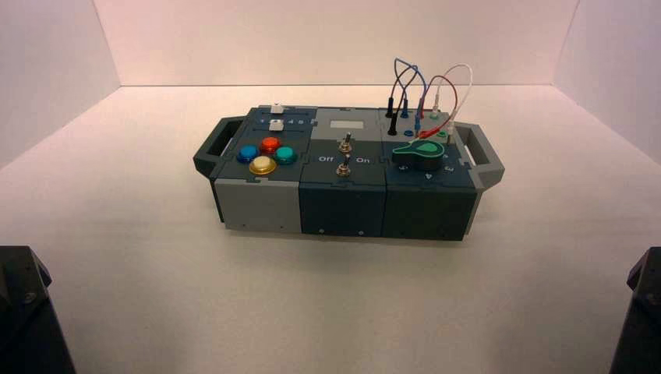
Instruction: Move the bottom slider to position 5.
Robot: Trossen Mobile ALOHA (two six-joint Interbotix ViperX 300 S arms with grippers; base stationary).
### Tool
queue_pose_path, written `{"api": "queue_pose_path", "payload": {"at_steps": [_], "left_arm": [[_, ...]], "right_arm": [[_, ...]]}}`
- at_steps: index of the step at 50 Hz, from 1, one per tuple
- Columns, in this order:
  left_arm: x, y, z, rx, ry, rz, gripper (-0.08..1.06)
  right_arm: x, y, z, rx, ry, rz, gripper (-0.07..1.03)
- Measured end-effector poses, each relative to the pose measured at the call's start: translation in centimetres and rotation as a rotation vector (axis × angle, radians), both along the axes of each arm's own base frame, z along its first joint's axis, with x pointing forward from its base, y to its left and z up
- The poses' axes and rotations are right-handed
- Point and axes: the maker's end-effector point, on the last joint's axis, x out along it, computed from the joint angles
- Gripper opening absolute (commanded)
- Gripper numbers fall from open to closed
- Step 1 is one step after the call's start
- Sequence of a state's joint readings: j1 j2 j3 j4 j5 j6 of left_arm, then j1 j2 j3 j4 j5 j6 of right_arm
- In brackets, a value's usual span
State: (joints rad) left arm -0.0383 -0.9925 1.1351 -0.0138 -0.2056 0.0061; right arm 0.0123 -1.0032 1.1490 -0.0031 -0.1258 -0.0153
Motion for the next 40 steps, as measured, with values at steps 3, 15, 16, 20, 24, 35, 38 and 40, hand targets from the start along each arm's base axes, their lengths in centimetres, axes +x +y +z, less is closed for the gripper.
{"api": "queue_pose_path", "payload": {"at_steps": [3, 15, 16, 20, 24, 35, 38, 40], "left_arm": [[0.0, 0.0, 0.0, 0.002, 0.001, 0.000, -0.03], [0.2, 0.0, -0.5, 0.001, 0.028, 0.000, -0.03], [0.2, 0.0, -0.6, 0.001, 0.034, 0.000, -0.03], [0.4, 0.0, -0.9, 0.002, 0.057, -0.001, -0.03], [1.0, -0.1, -1.6, 0.004, 0.120, -0.001, -0.03], [2.5, -0.4, -3.8, 0.003, 0.302, -0.012, -0.03], [2.9, -0.6, -4.5, 0.004, 0.351, -0.017, -0.03], [3.1, -0.8, -5.1, 0.007, 0.385, -0.025, -0.03]], "right_arm": [[0.0, 0.0, -0.1, 0.000, 0.003, 0.000, -0.02], [0.2, 0.1, -0.3, 0.000, 0.020, 0.005, -0.02], [0.2, 0.2, -0.5, 0.000, 0.026, 0.006, -0.02], [0.3, 0.2, -0.7, 0.001, 0.045, 0.009, -0.02], [0.6, 0.4, -1.3, -0.002, 0.087, 0.014, -0.02], [1.5, 0.7, -3.3, -0.006, 0.255, 0.024, -0.02], [1.8, 0.8, -4.0, -0.008, 0.301, 0.030, -0.02], [2.0, 0.9, -4.6, -0.011, 0.331, 0.033, -0.02]]}}
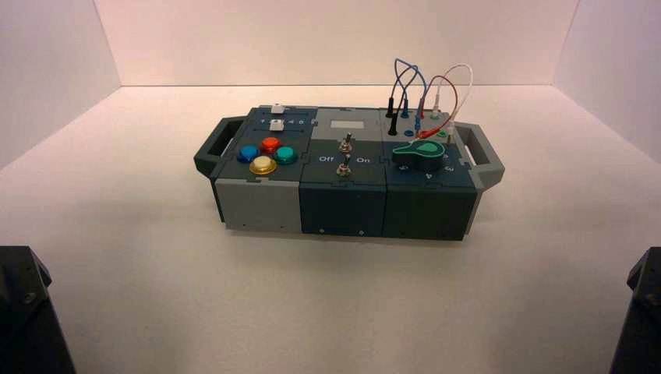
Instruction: Move the bottom slider to position 5.
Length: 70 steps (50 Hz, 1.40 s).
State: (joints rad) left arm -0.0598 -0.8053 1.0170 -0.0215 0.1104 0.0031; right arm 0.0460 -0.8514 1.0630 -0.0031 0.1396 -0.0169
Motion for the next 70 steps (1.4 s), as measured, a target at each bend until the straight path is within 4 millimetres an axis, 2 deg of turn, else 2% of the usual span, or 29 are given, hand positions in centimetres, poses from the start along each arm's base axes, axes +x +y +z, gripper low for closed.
{"api": "queue_pose_path", "payload": {"at_steps": [4, 17, 26, 38, 46, 55, 61, 63, 70], "left_arm": [[0.4, -0.3, -0.9, 0.003, 0.054, -0.010, -0.03], [1.7, -2.2, -5.5, 0.025, 0.315, -0.067, -0.03], [2.1, -4.1, -9.2, 0.062, 0.540, -0.127, -0.03], [2.0, -6.4, -12.4, 0.116, 0.741, -0.197, -0.03], [1.8, -7.6, -13.5, 0.143, 0.787, -0.235, -0.03], [1.6, -8.2, -13.7, 0.158, 0.795, -0.257, -0.03], [1.6, -8.5, -14.0, 0.162, 0.805, -0.265, -0.03], [1.5, -8.7, -14.3, 0.167, 0.817, -0.272, -0.03], [1.2, -9.2, -14.9, 0.181, 0.840, -0.289, -0.03]], "right_arm": [[0.3, 0.4, -0.9, -0.001, 0.048, 0.015, -0.02], [1.3, 2.9, -3.3, -0.017, 0.205, 0.097, -0.02], [1.8, 5.4, -5.5, -0.041, 0.335, 0.175, -0.02], [1.8, 8.9, -7.7, -0.080, 0.441, 0.282, -0.02], [1.4, 11.6, -8.7, -0.106, 0.481, 0.365, -0.02], [0.7, 13.4, -8.8, -0.120, 0.493, 0.422, -0.02], [0.6, 16.1, -9.2, -0.147, 0.511, 0.495, -0.02], [0.6, 17.1, -9.6, -0.155, 0.522, 0.517, -0.02], [0.6, 18.6, -10.8, -0.179, 0.558, 0.551, -0.02]]}}
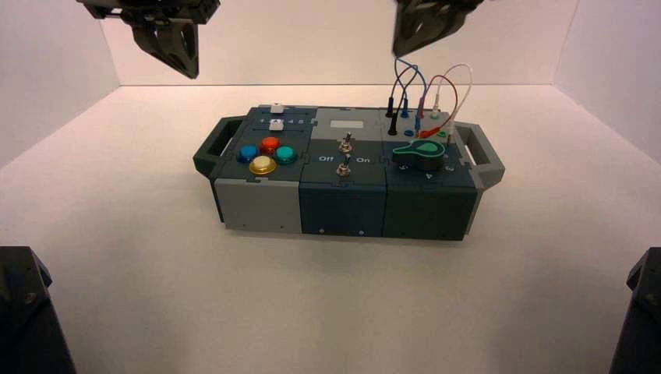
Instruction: Move the bottom slider to position 5.
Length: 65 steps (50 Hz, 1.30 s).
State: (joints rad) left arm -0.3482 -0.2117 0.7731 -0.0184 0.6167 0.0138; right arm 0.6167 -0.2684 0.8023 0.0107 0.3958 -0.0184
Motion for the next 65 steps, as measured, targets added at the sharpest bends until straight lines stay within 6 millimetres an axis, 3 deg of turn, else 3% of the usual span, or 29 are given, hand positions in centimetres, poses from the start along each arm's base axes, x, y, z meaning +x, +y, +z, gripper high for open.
{"api": "queue_pose_path", "payload": {"at_steps": [18, 43, 58, 65], "left_arm": [[-0.2, -2.5, -1.9, 0.025, 0.061, -0.074, -0.03], [1.7, -4.3, -3.1, -0.001, 0.099, -0.041, -0.03], [1.8, -6.9, -5.0, 0.005, 0.144, -0.051, -0.03], [1.9, -7.1, -5.9, 0.009, 0.161, -0.043, -0.03]], "right_arm": [[0.3, 0.4, -0.7, -0.011, 0.013, 0.007, -0.02], [0.3, 0.3, 1.1, 0.017, -0.031, 0.006, -0.02], [0.3, 0.4, 1.3, 0.017, -0.035, 0.008, -0.02], [0.3, 0.4, 1.3, 0.018, -0.036, 0.009, -0.02]]}}
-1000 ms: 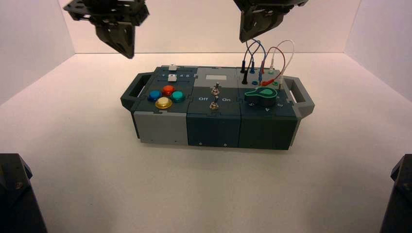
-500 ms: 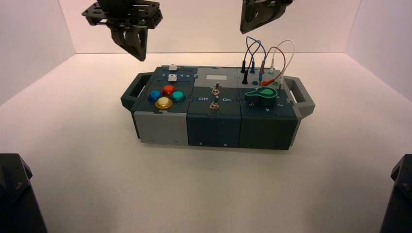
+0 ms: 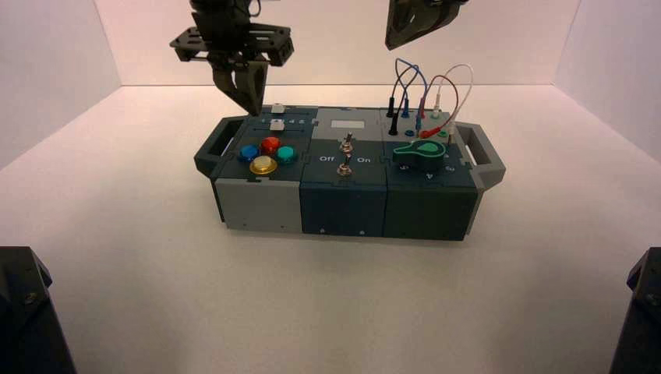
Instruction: Move the bottom slider to position 5.
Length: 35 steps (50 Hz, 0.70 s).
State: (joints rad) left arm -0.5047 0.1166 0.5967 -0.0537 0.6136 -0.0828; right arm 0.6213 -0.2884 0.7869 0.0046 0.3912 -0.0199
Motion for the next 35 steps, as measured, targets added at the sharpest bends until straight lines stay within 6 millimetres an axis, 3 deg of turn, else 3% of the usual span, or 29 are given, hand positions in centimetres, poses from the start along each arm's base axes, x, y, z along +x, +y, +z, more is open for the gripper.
{"api": "queue_pose_path", "payload": {"at_steps": [16, 35], "left_arm": [[0.1, -0.2, -1.5, 0.005, 0.015, 0.014, -0.03], [0.9, -0.7, -1.8, -0.006, 0.003, 0.027, -0.03]], "right_arm": [[0.0, 0.0, 0.1, 0.001, -0.001, 0.000, -0.02], [0.0, -0.1, 0.1, 0.000, -0.002, -0.001, -0.02]]}}
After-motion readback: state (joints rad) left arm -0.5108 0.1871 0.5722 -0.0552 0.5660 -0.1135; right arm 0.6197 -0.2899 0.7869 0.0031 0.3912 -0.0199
